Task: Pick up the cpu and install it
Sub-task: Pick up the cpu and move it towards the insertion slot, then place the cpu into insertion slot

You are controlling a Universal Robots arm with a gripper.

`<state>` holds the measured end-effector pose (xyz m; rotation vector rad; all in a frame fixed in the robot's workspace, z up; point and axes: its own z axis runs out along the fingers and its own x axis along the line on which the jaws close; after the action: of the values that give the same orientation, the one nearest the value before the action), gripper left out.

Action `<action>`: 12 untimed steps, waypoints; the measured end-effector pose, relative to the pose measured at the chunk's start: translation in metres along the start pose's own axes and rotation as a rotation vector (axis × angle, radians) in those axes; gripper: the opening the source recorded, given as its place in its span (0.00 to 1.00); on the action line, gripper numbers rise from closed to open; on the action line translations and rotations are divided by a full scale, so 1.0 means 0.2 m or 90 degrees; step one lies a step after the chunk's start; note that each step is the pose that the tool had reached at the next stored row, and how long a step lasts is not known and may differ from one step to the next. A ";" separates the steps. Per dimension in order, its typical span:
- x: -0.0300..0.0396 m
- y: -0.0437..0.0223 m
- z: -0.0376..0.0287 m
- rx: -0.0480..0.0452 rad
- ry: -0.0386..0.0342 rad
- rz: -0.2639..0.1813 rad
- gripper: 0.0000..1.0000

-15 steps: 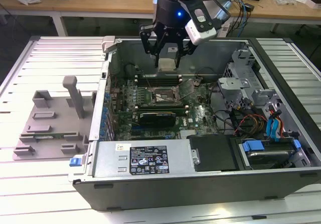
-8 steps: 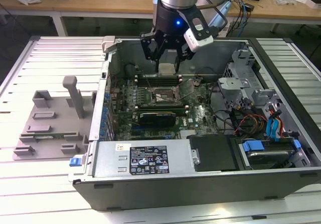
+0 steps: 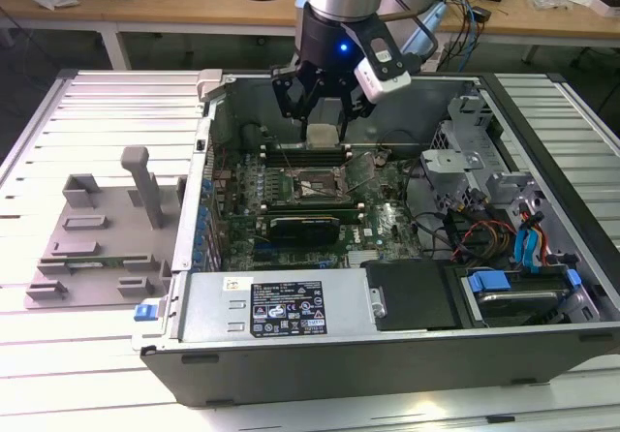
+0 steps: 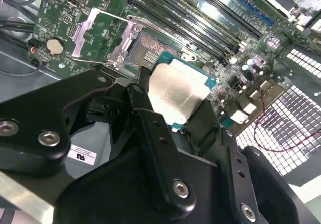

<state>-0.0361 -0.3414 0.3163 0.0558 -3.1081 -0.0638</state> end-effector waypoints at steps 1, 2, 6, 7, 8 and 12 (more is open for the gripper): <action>-0.001 0.004 0.008 0.0000 0.0000 0.000 0.55; -0.001 0.013 0.018 0.0000 0.0000 0.000 0.55; -0.007 0.054 0.057 0.0000 0.0000 0.000 0.55; -0.008 0.056 0.060 -0.0001 0.0000 0.000 0.55; -0.008 0.056 0.060 -0.0001 0.0000 0.000 0.55; -0.012 0.056 0.060 0.0000 0.0000 0.000 0.55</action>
<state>-0.0344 -0.3295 0.3047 0.0560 -3.1081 -0.0639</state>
